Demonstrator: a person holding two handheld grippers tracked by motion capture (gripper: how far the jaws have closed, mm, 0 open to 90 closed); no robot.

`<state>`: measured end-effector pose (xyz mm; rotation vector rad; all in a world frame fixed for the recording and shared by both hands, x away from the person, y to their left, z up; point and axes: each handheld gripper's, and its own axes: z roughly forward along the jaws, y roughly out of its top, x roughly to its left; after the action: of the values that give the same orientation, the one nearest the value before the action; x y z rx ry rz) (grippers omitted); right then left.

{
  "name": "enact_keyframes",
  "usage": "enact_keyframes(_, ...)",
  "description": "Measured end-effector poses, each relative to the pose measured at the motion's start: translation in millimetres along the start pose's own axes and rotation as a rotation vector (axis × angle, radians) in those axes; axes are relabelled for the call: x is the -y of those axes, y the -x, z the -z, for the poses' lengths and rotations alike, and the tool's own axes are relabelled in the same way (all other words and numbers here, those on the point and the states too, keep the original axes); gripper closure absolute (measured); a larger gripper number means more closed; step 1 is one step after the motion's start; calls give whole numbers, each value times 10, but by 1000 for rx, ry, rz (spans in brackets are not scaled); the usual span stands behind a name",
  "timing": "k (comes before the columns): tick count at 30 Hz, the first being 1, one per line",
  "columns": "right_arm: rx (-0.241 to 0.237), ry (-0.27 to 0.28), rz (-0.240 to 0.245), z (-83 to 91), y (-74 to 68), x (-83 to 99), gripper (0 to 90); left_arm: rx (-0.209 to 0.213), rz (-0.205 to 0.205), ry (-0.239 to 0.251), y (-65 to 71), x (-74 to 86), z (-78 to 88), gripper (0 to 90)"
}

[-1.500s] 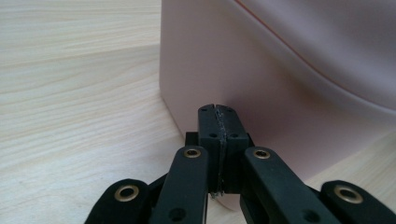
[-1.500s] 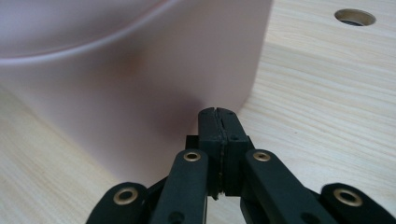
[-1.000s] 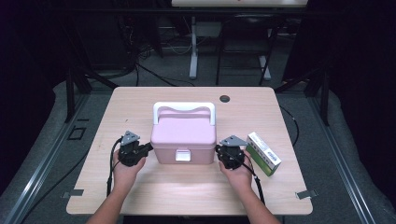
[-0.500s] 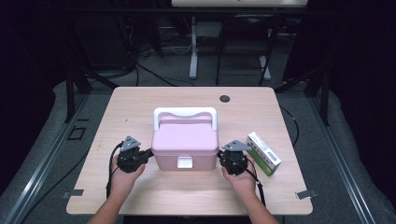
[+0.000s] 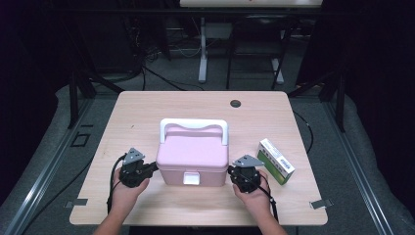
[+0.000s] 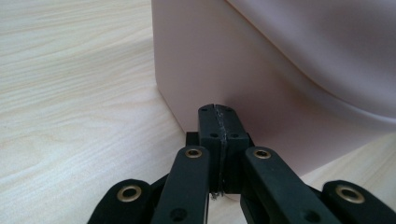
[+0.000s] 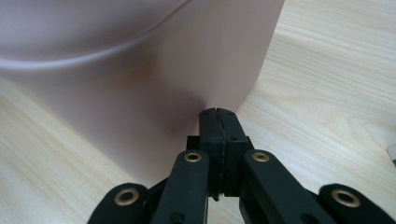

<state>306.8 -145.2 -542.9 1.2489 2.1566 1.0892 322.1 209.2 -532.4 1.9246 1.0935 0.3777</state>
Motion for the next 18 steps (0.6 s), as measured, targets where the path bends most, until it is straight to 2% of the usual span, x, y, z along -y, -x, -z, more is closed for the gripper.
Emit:
enact_keyframes(8,-4,-9,-18,64,9,37,900,25,-6,-5,73,59,63,900)
enact_keyframes(18,-14,-26,-5,176,-45,102,900,41,-14,-19,139,115,142,900)
